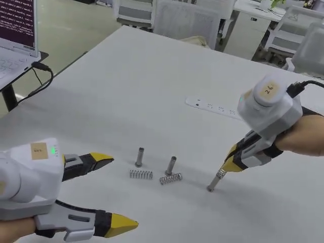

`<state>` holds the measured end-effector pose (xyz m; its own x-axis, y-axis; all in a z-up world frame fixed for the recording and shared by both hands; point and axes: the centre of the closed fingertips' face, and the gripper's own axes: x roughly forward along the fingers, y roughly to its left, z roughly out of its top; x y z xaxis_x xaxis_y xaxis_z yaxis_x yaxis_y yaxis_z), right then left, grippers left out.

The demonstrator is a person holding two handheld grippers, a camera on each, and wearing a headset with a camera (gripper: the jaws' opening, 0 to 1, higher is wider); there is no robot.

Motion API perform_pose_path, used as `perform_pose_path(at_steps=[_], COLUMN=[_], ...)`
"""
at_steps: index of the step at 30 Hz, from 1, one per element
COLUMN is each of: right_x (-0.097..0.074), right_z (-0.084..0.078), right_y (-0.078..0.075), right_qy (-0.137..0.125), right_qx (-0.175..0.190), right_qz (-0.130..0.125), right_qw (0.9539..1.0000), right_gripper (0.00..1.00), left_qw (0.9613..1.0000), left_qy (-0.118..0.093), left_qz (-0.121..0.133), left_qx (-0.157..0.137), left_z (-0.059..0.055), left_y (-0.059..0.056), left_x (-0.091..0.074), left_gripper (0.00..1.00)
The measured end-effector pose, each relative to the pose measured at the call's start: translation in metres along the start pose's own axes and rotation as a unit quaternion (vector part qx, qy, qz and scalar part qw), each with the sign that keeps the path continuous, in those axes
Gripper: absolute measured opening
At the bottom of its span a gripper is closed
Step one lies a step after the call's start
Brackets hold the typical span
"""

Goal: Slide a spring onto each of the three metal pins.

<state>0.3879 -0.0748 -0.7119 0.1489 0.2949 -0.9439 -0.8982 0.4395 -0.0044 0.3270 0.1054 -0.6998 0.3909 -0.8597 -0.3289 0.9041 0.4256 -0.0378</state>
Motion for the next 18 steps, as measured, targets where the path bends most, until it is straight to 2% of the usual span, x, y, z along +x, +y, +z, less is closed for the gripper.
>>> perform_pose_path(at_steps=[18], right_x=[0.026], right_z=[-0.008], right_y=[0.000], right_qy=[0.009], right_qx=[0.008], right_qz=[0.000], right_qw=[0.9999], right_gripper=[0.07], left_qw=[1.0000], left_qy=[0.001], left_qz=[-0.001], left_qx=[-0.002], left_z=[-0.001], left_y=[0.000], left_x=[0.001], left_gripper=[0.75])
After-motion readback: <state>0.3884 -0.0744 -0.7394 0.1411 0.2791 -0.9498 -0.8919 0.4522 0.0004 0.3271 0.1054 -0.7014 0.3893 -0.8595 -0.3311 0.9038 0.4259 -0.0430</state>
